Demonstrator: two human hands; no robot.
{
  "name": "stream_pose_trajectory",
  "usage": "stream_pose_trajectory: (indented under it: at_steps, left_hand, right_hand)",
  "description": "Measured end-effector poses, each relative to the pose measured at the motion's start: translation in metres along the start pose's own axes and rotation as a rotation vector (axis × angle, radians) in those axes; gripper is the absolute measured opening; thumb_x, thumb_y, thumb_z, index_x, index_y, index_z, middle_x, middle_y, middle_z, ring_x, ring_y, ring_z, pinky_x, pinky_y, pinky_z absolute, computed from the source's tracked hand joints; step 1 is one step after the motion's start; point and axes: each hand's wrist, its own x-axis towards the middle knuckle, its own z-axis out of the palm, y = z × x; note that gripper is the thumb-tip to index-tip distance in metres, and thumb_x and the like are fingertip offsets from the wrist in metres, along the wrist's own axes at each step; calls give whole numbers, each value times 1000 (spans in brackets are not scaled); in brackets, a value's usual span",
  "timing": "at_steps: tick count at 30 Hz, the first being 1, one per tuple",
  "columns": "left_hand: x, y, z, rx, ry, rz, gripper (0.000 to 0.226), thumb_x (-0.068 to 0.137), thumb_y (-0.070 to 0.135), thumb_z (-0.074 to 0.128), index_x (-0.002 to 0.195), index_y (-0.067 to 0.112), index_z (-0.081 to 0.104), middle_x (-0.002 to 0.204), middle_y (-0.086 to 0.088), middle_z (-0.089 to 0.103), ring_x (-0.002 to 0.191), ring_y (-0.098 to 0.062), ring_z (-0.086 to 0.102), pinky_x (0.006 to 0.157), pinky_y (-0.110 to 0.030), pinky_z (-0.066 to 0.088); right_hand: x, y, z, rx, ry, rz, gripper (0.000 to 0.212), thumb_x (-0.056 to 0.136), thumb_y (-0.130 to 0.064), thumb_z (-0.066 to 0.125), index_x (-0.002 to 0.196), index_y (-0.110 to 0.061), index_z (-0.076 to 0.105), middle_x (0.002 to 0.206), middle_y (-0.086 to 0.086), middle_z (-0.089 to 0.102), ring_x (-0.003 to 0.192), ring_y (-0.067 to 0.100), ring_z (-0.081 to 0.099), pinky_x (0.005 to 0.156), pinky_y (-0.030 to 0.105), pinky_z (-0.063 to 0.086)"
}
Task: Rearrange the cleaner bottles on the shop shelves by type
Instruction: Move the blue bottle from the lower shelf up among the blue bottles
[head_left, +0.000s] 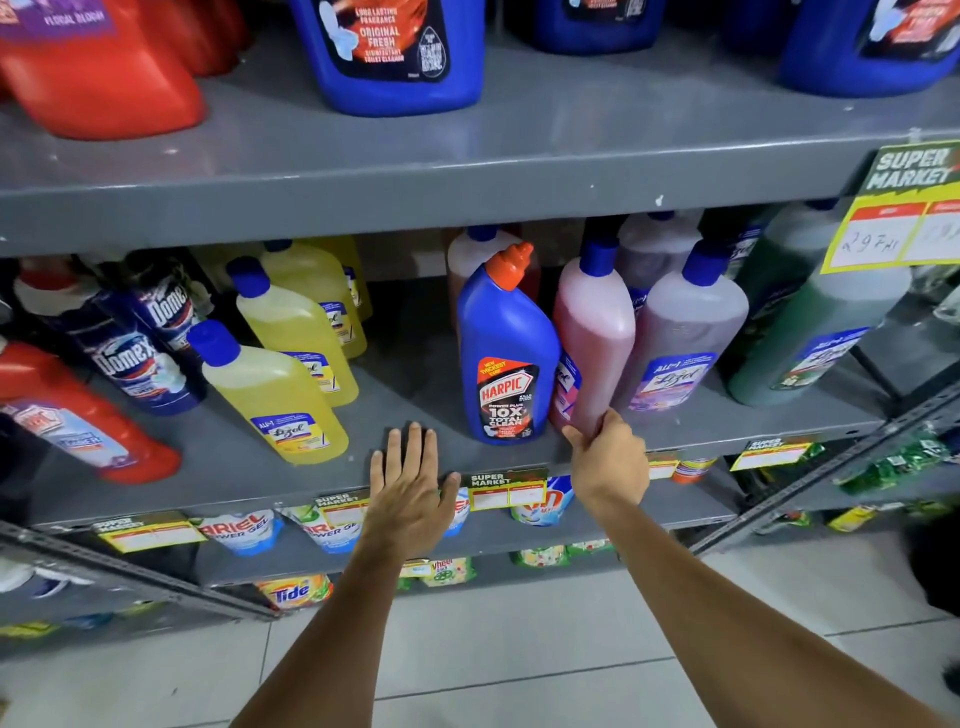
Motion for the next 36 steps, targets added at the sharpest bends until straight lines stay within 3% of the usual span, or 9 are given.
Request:
stream_pose_trajectory:
  at_steps: [7, 10, 12, 15, 19, 24, 29, 33, 36]
  left_hand:
    - [4, -5, 6, 6, 2, 9, 71, 101, 54, 15, 157, 16, -4, 167, -5, -10, 153, -27, -14, 122, -47, -8]
    - [5, -5, 8, -7, 10, 2, 71, 100, 55, 15, 158, 17, -3, 167, -4, -10, 152, -26, -15, 122, -46, -9]
    - [5, -6, 8, 0, 12, 5, 71, 100, 55, 17, 158, 17, -1, 167, -5, -8, 153, -27, -13, 122, -47, -8]
    - [6, -5, 7, -9, 21, 7, 70, 101, 54, 20, 158, 17, 2, 167, -6, -5, 153, -29, -10, 122, -49, -4]
    - [7, -2, 5, -12, -44, -22, 71, 101, 54, 17, 157, 17, -6, 166, -5, -13, 152, -28, -16, 121, -47, -9]
    - [7, -4, 6, -29, -25, 3, 73, 101, 53, 22, 157, 15, -5, 167, -8, -11, 153, -29, -14, 121, -48, -6]
    - [6, -4, 5, -34, -13, 13, 74, 101, 54, 24, 157, 15, -3, 167, -8, -9, 153, -30, -13, 121, -47, -7]
    - [5, -4, 5, -48, -6, 10, 74, 100, 54, 24, 157, 15, -2, 167, -7, -8, 153, -29, -14, 120, -46, -8]
    - [5, -4, 6, -46, 0, 10, 74, 100, 55, 23, 157, 15, -2, 167, -7, -8, 153, -28, -13, 121, -47, -7]
  right_hand:
    - [5, -2, 3, 163, 10, 32, 37, 93, -25, 72, 122, -5, 61, 118, 18, 71, 110, 40, 66, 88, 43, 54]
    - [-21, 0, 4, 339, 80, -61, 64, 85, -12, 79, 140, -1, 48, 141, 17, 53, 130, 29, 50, 107, 16, 35]
    - [-40, -6, 3, 407, 160, -235, 79, 81, -6, 81, 147, 0, 39, 148, 17, 41, 136, 19, 37, 108, 0, 19]
    - [-49, -30, -6, 446, 200, -483, 84, 82, -9, 80, 151, -9, 33, 153, 9, 34, 143, 19, 34, 113, 4, 21]
    - [-39, -75, -29, 412, 166, -631, 81, 85, -14, 78, 153, -11, 33, 158, 5, 36, 148, 20, 35, 118, 14, 25]
    - [-16, -113, -41, 353, -94, -575, 100, 74, -13, 88, 155, -9, 30, 154, 6, 45, 144, 23, 42, 119, 41, 36]
    - [-7, -110, -36, 193, -66, -586, 91, 74, -21, 88, 151, -12, 39, 145, 6, 50, 135, 24, 47, 114, 34, 39]
    - [-16, -100, -31, 157, 51, -581, 84, 75, -34, 87, 145, -16, 45, 140, 5, 52, 129, 24, 48, 108, 39, 44]
    - [-23, -90, -28, 224, 3, -545, 82, 76, -29, 86, 145, -21, 43, 138, 2, 51, 127, 24, 49, 105, 42, 49]
